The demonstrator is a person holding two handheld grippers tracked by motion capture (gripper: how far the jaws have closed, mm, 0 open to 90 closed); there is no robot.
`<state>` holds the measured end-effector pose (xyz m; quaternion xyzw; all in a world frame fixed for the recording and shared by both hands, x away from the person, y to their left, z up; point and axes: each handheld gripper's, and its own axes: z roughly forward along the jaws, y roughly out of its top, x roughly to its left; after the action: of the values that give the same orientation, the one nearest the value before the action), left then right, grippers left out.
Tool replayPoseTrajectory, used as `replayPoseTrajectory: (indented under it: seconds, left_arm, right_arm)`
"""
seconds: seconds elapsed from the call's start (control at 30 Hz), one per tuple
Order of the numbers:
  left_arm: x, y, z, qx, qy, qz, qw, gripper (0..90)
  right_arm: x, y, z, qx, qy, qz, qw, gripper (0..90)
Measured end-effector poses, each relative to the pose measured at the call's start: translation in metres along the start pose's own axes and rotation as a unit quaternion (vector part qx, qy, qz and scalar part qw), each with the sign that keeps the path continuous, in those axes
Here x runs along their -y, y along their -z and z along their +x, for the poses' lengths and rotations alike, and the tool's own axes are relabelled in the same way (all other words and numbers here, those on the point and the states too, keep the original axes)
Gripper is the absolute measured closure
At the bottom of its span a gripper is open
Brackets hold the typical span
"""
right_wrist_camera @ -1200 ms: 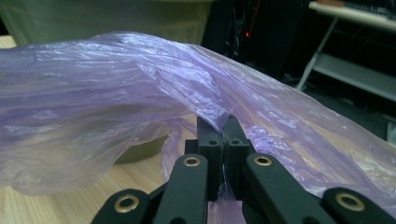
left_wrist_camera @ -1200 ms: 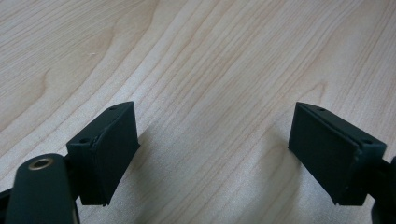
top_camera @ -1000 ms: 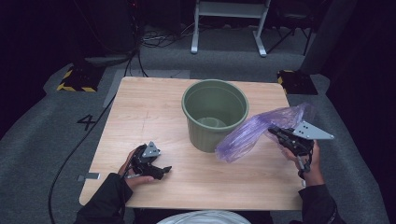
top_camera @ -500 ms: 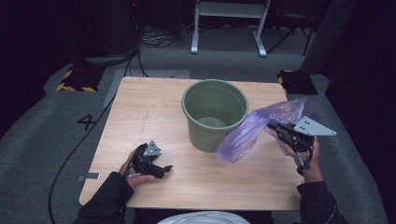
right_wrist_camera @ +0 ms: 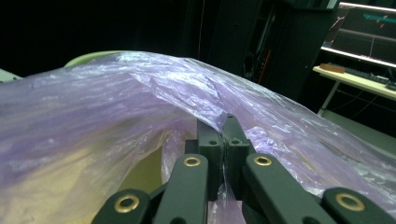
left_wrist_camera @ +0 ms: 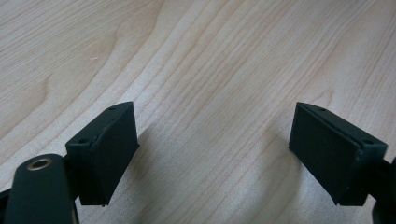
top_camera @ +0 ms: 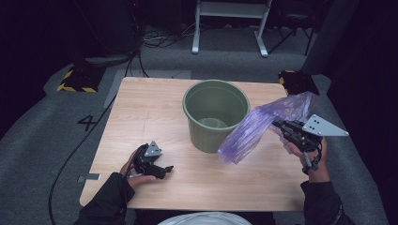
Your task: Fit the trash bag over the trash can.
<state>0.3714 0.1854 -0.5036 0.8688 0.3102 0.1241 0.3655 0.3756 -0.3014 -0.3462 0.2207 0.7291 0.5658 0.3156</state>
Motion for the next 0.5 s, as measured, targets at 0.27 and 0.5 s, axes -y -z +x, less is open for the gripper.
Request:
replayPoseTrajectory:
  seconds: [0.27,0.5]
  left_arm:
    - [-0.002,0.002,-0.002,0.003,-0.004,0.004,1.0,17.1]
    - [-0.023,0.03,-0.013,0.019,-0.017,-0.072,0.9971,18.5]
  right_arm:
    - [-0.008,-0.004,-0.008,0.029,-0.013,-0.008,0.9995,89.7]
    - [-0.014,-0.015,-0.011,0.043,-0.02,-0.007,0.9988,89.7]
